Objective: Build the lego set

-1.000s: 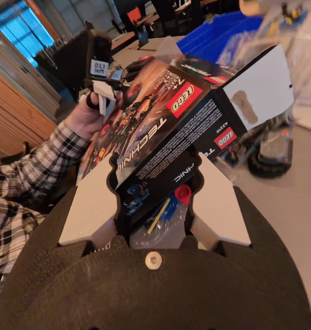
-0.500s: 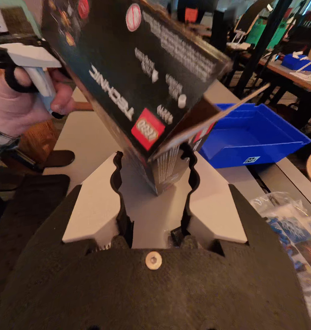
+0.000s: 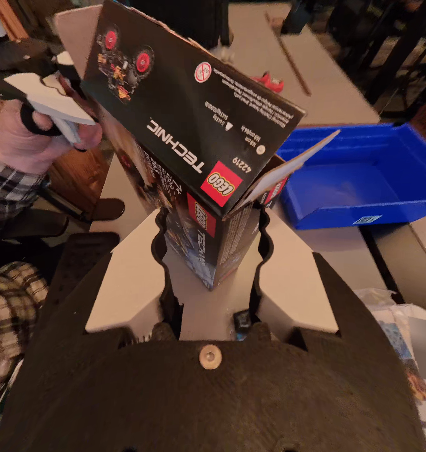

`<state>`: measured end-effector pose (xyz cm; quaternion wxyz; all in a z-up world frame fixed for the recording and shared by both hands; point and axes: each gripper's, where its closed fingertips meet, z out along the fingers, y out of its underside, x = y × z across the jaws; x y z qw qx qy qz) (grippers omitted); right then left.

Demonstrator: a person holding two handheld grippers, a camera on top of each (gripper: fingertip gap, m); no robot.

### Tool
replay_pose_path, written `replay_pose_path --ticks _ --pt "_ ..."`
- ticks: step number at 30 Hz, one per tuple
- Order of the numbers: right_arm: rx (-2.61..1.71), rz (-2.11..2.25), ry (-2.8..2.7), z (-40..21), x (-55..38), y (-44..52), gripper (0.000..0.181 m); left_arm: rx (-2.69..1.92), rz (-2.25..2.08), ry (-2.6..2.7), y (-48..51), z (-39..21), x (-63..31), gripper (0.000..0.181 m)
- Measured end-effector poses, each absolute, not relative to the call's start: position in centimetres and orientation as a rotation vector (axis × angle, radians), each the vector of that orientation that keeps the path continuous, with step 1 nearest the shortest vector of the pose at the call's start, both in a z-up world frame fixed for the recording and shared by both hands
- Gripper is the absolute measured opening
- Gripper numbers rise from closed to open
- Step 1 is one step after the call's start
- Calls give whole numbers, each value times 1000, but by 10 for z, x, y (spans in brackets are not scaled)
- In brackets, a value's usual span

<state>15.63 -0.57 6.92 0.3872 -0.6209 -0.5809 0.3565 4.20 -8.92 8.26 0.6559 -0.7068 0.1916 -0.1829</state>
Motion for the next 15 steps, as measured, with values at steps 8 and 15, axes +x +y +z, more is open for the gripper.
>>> replay_pose_path --ticks 8,15 --pt "-1304 669 -1532 151 178 -14 86 -1527 -417 453 -87 83 43 77" --pt "-1362 488 -1930 126 111 -17 114 -1595 -524 496 -58 65 54 105"
